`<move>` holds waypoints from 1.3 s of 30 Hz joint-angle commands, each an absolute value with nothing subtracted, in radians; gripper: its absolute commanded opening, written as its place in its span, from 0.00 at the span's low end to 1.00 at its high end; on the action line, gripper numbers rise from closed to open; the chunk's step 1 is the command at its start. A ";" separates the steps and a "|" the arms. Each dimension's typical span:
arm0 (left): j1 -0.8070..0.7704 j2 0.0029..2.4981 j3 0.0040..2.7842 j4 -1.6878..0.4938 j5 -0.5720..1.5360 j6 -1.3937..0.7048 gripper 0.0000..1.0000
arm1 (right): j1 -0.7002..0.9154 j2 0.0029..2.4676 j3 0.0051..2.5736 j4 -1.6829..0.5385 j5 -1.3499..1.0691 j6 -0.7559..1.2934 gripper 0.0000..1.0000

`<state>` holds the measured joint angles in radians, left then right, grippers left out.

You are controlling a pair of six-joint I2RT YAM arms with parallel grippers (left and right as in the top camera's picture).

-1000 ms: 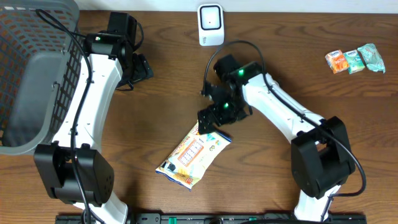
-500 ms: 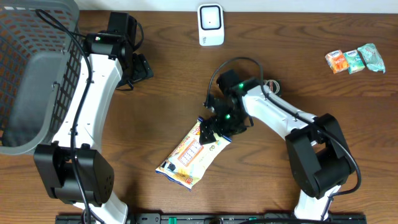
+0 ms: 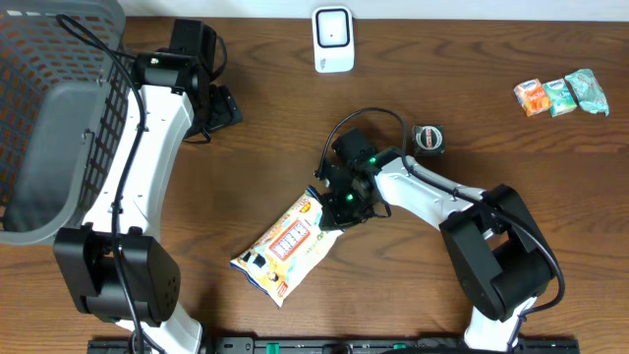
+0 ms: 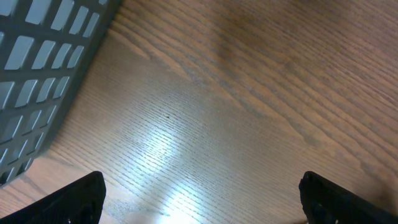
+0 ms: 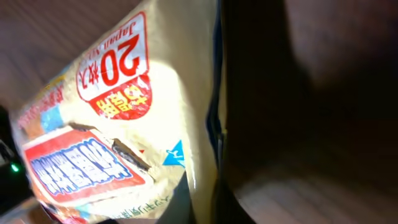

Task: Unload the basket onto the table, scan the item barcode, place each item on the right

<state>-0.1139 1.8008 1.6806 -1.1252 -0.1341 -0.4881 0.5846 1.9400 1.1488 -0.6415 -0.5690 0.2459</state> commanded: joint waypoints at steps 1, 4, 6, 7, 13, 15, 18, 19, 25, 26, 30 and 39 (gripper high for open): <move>-0.110 1.796 1.684 -1.129 -0.147 -0.471 0.98 | 0.558 1.936 1.177 -0.624 -0.567 0.282 0.01; -0.110 1.796 1.684 -1.129 -0.147 -0.471 0.98 | 0.513 1.904 1.222 -0.625 -0.567 0.273 0.01; -0.110 1.796 1.684 -1.129 -0.147 -0.471 0.98 | 0.470 1.868 1.251 -0.624 -0.567 0.271 0.01; -0.110 1.796 1.684 -1.129 -0.147 -0.471 0.98 | 0.448 1.847 1.264 -0.624 -0.558 0.266 0.01; -0.110 1.796 1.684 -1.129 -0.147 -0.471 0.98 | 0.326 1.655 1.296 -0.624 -0.196 0.264 0.01; -0.110 1.796 1.684 -1.129 -0.147 -0.471 0.98 | 0.312 1.610 1.296 -0.625 -0.129 0.233 0.01; -0.110 1.796 1.684 -1.129 -0.147 -0.471 0.98 | 0.317 1.554 1.296 -0.632 -0.072 0.186 0.01; -0.110 1.796 1.684 -1.129 -0.147 -0.471 0.98 | 0.323 1.549 1.296 -0.632 -0.062 0.181 0.01; -0.110 1.796 1.684 -1.129 -0.147 -0.471 0.98 | 0.361 1.549 1.296 -0.622 0.036 0.178 0.01; -0.110 1.796 1.684 -1.129 -0.147 -0.471 0.98 | 0.370 1.549 1.296 -0.615 0.034 0.178 0.01; -0.110 1.796 1.684 -1.129 -0.147 -0.471 0.98 | 0.431 1.549 1.296 -0.588 -0.050 0.179 0.01; -0.110 1.796 1.684 -1.129 -0.147 -0.471 0.98 | 0.680 1.564 1.295 -0.516 -0.055 0.186 0.01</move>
<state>-0.1139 1.8008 1.6806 -1.1248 -0.1341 -0.4885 0.6186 1.5551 1.2812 -0.5167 -0.0490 0.1925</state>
